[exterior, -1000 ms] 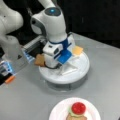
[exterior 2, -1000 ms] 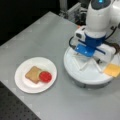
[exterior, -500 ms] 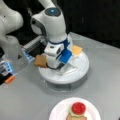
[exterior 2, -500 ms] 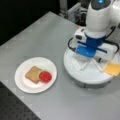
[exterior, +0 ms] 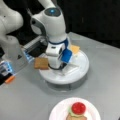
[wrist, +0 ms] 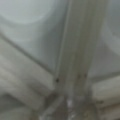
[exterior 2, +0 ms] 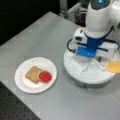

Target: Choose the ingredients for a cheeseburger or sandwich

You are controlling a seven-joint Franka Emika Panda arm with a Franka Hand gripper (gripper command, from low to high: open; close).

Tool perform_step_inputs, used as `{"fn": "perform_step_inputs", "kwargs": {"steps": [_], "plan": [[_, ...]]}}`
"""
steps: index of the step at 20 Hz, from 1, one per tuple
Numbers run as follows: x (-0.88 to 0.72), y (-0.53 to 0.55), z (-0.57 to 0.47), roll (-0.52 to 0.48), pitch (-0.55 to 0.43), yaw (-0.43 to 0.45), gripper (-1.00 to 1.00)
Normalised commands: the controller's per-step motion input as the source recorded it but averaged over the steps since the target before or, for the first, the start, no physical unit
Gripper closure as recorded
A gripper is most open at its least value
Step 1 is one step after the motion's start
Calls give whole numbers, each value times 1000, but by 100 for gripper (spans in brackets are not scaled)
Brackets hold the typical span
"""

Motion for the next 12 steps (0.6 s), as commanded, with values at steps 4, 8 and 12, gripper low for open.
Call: {"fn": "perform_step_inputs", "kwargs": {"steps": [4,8,12], "plan": [[-6,-144,-79,94,-35,438,-100],[69,-125,-112,141,-25,461,-100],[51,-74,-156,172,-20,355,-100]]}}
